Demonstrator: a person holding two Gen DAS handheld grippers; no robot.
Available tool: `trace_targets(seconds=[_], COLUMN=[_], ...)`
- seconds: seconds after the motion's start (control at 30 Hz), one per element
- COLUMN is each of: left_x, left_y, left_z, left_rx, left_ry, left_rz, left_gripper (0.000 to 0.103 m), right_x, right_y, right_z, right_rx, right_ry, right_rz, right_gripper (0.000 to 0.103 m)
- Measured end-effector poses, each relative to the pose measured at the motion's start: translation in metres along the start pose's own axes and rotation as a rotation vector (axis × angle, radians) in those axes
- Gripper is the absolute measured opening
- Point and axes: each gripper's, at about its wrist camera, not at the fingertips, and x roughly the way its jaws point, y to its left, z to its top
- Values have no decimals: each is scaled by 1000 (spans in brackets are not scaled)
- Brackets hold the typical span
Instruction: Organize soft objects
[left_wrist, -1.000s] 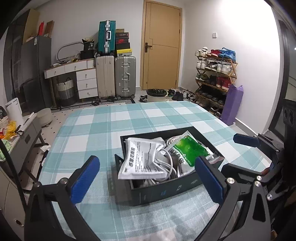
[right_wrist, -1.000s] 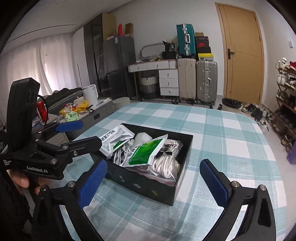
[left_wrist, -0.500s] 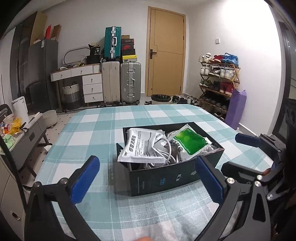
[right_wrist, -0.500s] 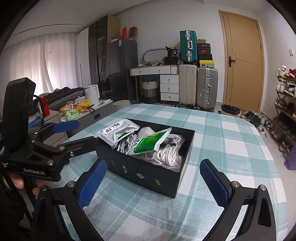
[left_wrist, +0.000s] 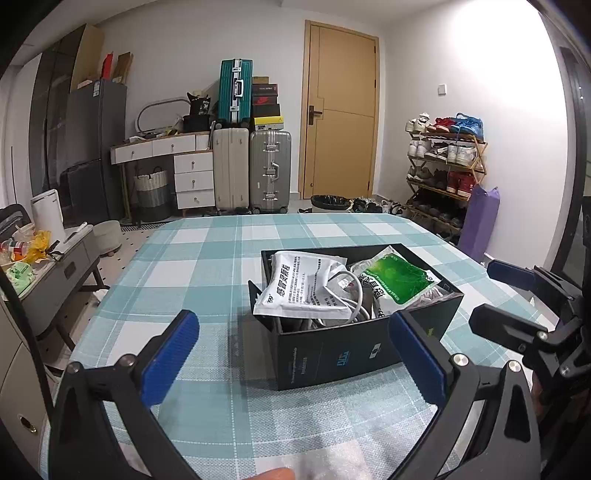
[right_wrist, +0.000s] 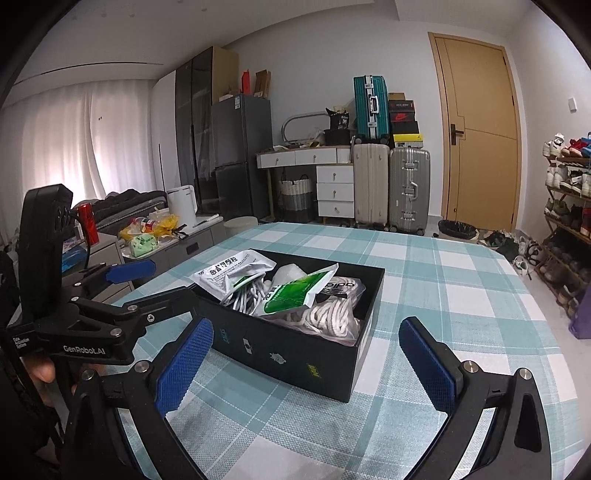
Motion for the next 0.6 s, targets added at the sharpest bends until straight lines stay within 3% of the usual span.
trace_targets(seconds=[0.6], left_x=[-3], left_y=[0], left_z=[0], left_rx=[0], left_ry=[-4], left_rz=[2], left_gripper=[103], right_x=[-5], right_y=[-4], right_z=[-2], right_rx=[17], right_ry=[-9], right_rz=[-6], right_gripper=[102])
